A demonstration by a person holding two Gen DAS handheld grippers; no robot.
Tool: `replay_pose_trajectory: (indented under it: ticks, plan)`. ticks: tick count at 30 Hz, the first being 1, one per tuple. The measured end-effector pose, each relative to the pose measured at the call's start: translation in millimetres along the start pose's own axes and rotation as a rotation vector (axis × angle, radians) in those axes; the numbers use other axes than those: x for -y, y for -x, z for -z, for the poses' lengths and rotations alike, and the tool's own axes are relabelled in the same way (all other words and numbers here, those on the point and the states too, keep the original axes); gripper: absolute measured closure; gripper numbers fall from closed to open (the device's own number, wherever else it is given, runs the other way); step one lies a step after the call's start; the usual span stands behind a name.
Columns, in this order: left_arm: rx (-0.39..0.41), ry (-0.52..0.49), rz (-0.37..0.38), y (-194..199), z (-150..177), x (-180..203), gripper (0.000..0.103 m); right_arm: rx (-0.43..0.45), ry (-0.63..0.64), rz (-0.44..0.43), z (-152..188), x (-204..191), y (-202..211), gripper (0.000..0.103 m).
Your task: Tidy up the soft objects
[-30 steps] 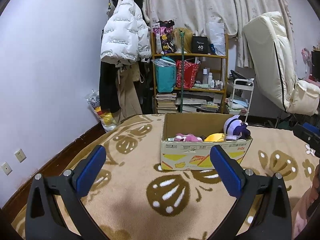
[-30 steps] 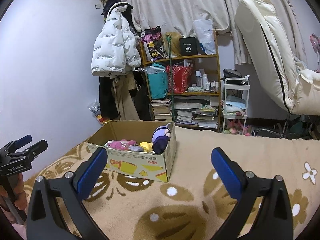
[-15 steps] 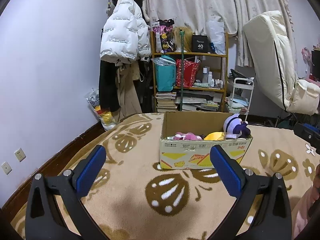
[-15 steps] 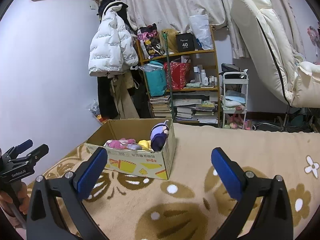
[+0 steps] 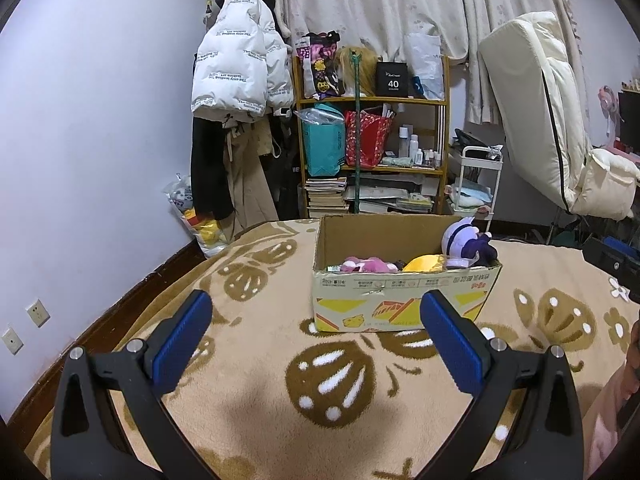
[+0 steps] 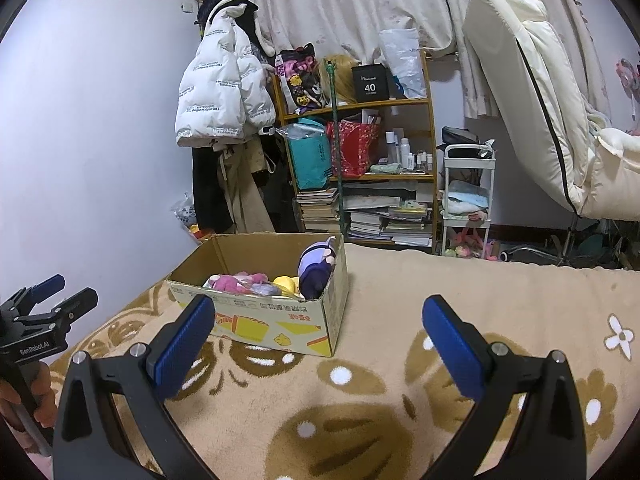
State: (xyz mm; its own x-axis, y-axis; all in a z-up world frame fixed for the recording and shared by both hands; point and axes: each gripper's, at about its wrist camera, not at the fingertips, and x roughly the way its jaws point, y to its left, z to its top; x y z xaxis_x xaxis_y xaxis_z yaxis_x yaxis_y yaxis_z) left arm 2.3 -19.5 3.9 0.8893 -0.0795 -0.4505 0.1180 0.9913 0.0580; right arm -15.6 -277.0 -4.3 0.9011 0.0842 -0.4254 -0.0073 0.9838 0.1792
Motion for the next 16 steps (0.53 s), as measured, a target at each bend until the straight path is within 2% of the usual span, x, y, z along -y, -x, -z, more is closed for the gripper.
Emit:
replay_pose_trajectory:
  ticks: [16]
  plan:
    - [-0.008, -0.001, 0.006, -4, 2, -1, 0.001, -0.004, -0.012, 0.008, 1, 11, 0, 0.0]
